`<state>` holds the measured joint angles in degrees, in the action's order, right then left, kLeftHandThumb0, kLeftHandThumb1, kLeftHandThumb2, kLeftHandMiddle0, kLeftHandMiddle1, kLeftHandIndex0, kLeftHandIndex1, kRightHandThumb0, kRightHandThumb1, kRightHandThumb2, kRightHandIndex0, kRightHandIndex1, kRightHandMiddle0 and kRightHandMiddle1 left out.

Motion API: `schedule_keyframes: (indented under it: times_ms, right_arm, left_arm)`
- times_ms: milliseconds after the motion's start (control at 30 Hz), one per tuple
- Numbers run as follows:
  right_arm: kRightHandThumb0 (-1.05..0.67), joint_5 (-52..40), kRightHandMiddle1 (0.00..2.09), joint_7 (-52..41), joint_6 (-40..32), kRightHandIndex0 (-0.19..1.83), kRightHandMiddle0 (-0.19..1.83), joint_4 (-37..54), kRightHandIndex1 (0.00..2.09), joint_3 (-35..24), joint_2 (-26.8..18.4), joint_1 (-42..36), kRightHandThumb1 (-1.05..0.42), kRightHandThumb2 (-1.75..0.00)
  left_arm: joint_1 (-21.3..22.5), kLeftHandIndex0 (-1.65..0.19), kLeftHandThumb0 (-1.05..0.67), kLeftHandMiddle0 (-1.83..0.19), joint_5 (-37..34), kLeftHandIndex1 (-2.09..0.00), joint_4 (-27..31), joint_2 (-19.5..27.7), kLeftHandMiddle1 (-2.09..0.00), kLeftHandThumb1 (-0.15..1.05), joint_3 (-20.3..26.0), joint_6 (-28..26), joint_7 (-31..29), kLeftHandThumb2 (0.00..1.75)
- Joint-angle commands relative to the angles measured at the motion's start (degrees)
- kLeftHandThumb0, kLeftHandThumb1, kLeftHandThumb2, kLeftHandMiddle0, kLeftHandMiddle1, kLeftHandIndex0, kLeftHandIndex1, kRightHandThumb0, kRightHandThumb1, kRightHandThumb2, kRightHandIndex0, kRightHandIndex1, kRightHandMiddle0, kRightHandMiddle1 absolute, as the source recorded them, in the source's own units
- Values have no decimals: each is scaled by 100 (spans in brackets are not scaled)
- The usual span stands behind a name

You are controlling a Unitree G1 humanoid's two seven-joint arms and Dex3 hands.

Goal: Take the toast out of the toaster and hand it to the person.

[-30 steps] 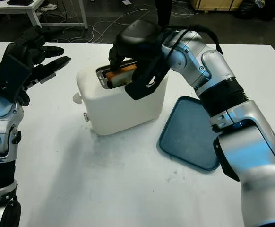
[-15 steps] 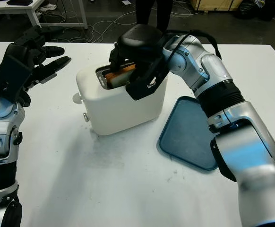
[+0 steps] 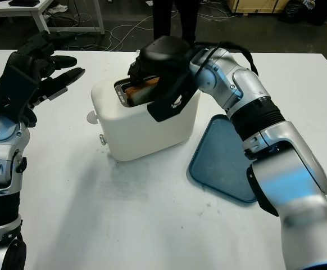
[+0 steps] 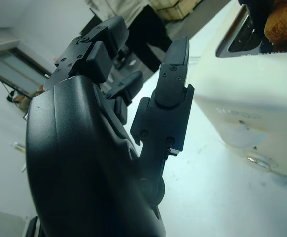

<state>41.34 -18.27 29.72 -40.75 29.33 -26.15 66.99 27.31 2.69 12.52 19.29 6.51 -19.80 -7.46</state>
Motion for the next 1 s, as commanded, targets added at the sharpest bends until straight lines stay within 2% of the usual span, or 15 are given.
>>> schedule_keyframes:
  times_ms: [0, 100, 200, 333, 600, 767, 867, 967]
  right_arm:
    - [-63, 93, 158, 114, 215, 102, 78, -163, 174, 68, -81, -28, -92, -33]
    - [-60, 99, 153, 593, 386, 106, 84, -362, 175, -3, -78, 42, -92, -41]
    - [-54, 43, 160, 954, 488, 106, 82, -552, 175, -105, -78, 178, -92, -37]
    - [-53, 26, 173, 1101, 180, 107, 79, -700, 175, -260, -98, 526, -92, -35]
    - [-54, -229, 175, 1542, -301, 105, 76, -1450, 175, -867, -154, 1224, -92, -39]
    - [-55, -313, 175, 1792, -334, 112, 85, -1780, 175, -1067, -272, 1464, -92, -44]
    - [-54, -345, 175, 1835, -473, 108, 80, -1870, 175, -1134, -368, 1560, -92, -45]
    - [-52, -538, 143, 1729, -775, 94, 74, -2000, 175, -1334, -393, 1654, -92, -45]
  left_arm:
    - [45, -36, -27, -23, 13, -44, 61, -16, -86, 92, -31, -86, 11, 3]
    - [55, -36, -26, -23, 15, -44, 68, 0, -87, 92, -36, -100, 1, 3]
    - [72, -36, -26, -22, 7, -44, 62, 16, -87, 92, -26, -143, -13, 3]
    - [99, -36, -28, -23, 35, -45, 35, 62, -88, 92, -37, -134, -34, 3]
    - [143, -36, -30, -22, 6, -45, -43, 77, -89, 92, -34, -68, -65, 2]
    - [162, -36, -32, -23, 52, -46, -90, 107, -90, 91, -46, -19, -66, 2]
    - [167, -36, -31, -23, 50, -46, -86, 99, -90, 91, -45, -31, -60, 2]
    - [155, -37, -31, -24, 48, -47, -82, 85, -90, 91, -33, -36, -39, 1]
